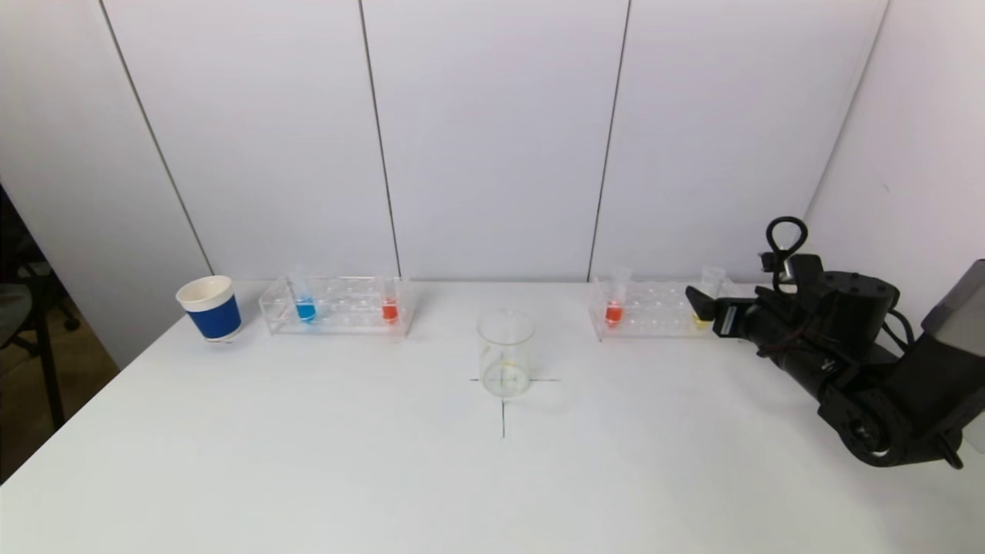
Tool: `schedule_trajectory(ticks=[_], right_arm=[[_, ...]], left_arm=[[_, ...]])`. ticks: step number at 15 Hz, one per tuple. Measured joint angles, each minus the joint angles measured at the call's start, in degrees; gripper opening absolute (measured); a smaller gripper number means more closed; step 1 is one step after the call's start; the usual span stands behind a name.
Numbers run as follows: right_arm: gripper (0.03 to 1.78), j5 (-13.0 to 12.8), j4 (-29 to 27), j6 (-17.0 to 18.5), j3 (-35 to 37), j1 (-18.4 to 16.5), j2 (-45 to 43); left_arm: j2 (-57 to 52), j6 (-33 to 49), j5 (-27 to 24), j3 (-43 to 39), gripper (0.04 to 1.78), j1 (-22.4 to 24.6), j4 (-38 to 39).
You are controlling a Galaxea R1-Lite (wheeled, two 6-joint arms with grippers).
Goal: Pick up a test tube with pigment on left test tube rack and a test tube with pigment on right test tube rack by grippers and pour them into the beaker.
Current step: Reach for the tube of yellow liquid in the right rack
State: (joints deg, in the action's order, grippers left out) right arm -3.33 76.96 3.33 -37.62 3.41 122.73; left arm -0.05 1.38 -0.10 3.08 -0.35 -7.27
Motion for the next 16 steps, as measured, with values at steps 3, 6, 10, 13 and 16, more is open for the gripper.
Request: schedule_trajectory(ticks=[3, 6, 10, 13, 16], right_arm=[[1.77, 0.0, 0.0, 0.0, -1.1, 0.0, 1.0], [1.77, 0.0, 0.0, 0.0, -2.6, -0.4, 1.9], [1.77, 0.0, 0.0, 0.0, -4.6, -0.8, 2.9], [1.77, 0.1, -0.1, -0.1, -6.1, -1.2, 3.7], [1.77, 0.0, -0.1, -0.2, -7.3, -1.6, 4.5]], left_arm=[[0.0, 0.0, 0.0, 0.0, 1.76, 0.0, 0.0], [0.0, 0.0, 0.0, 0.0, 1.76, 0.0, 0.0], [0.0, 0.0, 0.0, 0.0, 1.76, 0.0, 0.0], [0.0, 0.0, 0.0, 0.0, 1.76, 0.0, 0.0], [0.0, 0.0, 0.0, 0.0, 1.76, 0.0, 0.0]])
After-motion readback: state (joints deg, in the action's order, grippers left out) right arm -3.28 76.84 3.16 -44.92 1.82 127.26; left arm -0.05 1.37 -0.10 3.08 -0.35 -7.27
